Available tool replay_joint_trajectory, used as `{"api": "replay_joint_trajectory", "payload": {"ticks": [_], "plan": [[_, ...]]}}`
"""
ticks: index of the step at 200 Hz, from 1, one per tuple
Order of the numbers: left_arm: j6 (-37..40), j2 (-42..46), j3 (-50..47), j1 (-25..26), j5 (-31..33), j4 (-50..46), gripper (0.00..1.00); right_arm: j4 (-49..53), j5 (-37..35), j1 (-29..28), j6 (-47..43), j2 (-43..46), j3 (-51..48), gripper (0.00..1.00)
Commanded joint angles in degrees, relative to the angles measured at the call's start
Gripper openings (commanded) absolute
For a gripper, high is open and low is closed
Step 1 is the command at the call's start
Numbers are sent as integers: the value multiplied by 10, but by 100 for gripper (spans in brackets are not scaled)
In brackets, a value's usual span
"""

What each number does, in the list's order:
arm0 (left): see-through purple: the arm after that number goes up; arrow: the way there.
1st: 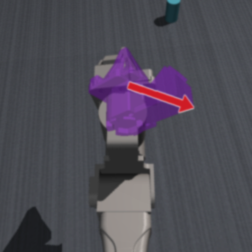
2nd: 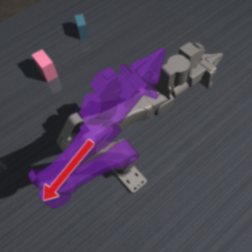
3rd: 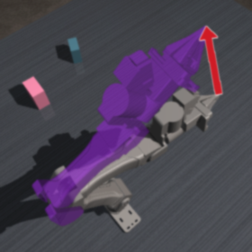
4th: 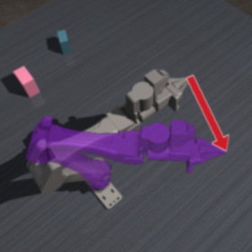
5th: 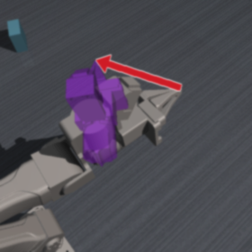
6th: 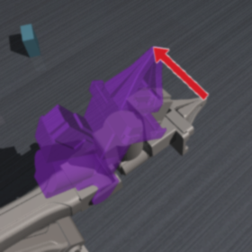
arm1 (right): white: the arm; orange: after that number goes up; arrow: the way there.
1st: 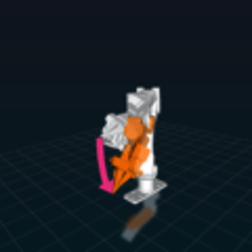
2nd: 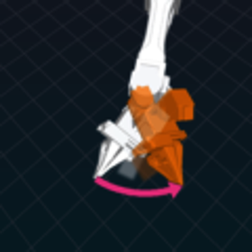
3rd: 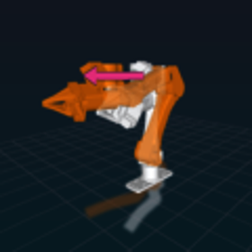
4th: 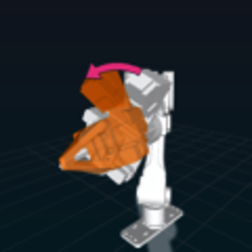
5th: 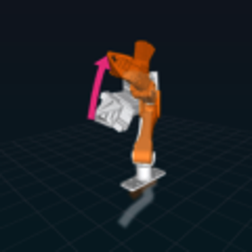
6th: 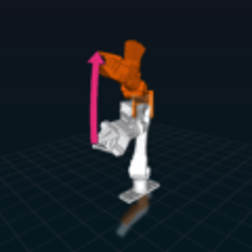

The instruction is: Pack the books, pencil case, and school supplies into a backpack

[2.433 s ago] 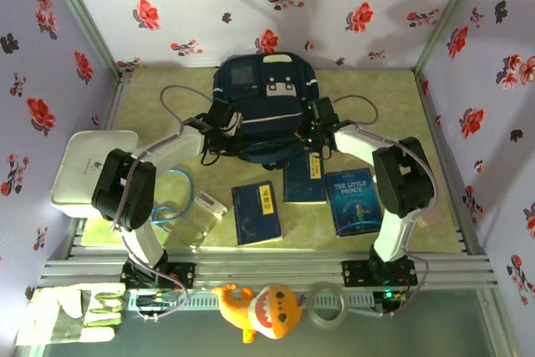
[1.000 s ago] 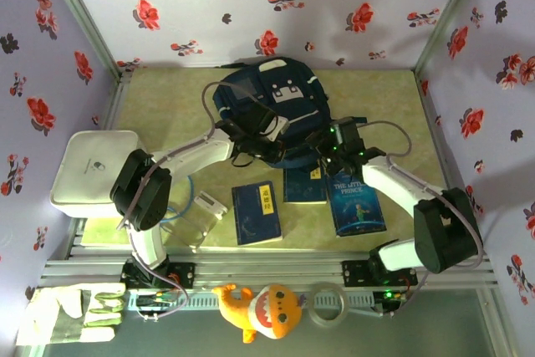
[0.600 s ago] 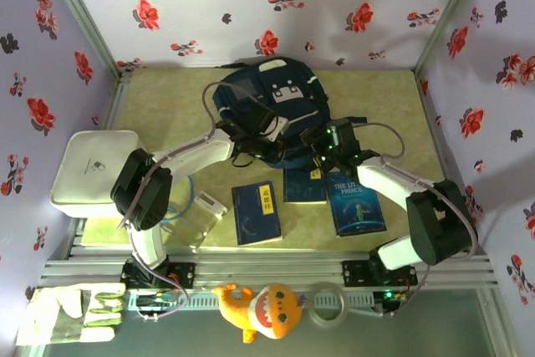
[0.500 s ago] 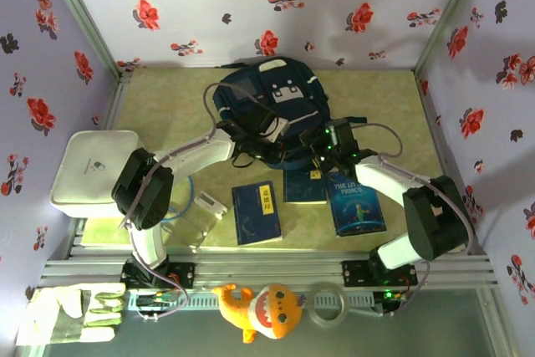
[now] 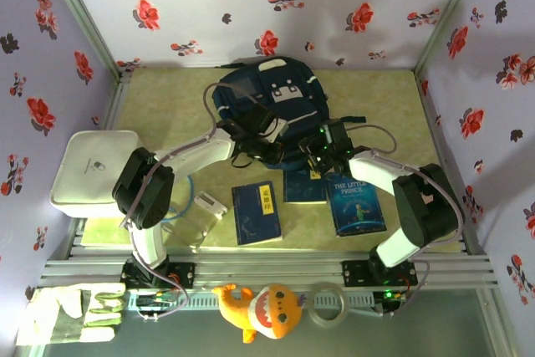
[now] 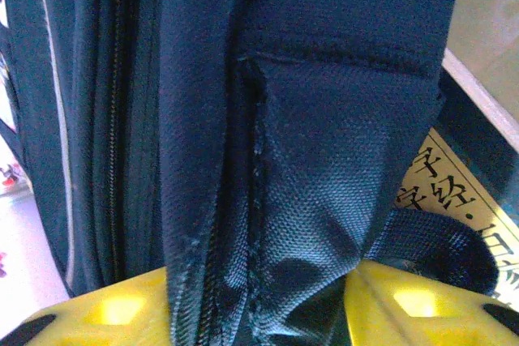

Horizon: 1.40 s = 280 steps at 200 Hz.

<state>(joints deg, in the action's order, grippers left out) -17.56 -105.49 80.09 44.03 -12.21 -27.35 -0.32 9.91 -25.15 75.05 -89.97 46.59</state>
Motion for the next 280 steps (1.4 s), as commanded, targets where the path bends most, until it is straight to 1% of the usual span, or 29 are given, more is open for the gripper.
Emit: {"api": "replay_joint_trajectory", "payload": {"ticks": [1, 35, 61, 89, 114, 142, 189, 226, 257, 280], "plan": [[26, 23, -9, -14, 9, -21, 0, 26, -45, -1, -20, 3, 21, 41], [63, 46, -46, -43, 42, -49, 0, 70, -94, 3, -49, 22, 23, 34], [92, 55, -71, -76, 61, -58, 0, 82, -122, 8, -56, 39, 14, 32], [103, 50, -81, -115, 93, -51, 0, 88, -129, 14, -66, 48, 12, 31], [102, 36, -72, -150, 118, -25, 0, 93, -132, 15, -74, 50, 15, 30], [104, 15, -52, -184, 131, 5, 0, 98, -133, 19, -84, 53, 19, 30], [145, -13, -30, -201, 140, 37, 0, 112, -143, 23, -98, 68, 22, 30], [145, -51, -7, -213, 151, 34, 0, 118, -143, 24, -108, 72, 28, 29], [124, -25, -23, -218, 150, 43, 0, 101, -113, 20, -133, 67, 40, 29], [94, 18, -59, -229, 153, 55, 0, 89, -97, 1, -155, 61, 58, 29]]}}
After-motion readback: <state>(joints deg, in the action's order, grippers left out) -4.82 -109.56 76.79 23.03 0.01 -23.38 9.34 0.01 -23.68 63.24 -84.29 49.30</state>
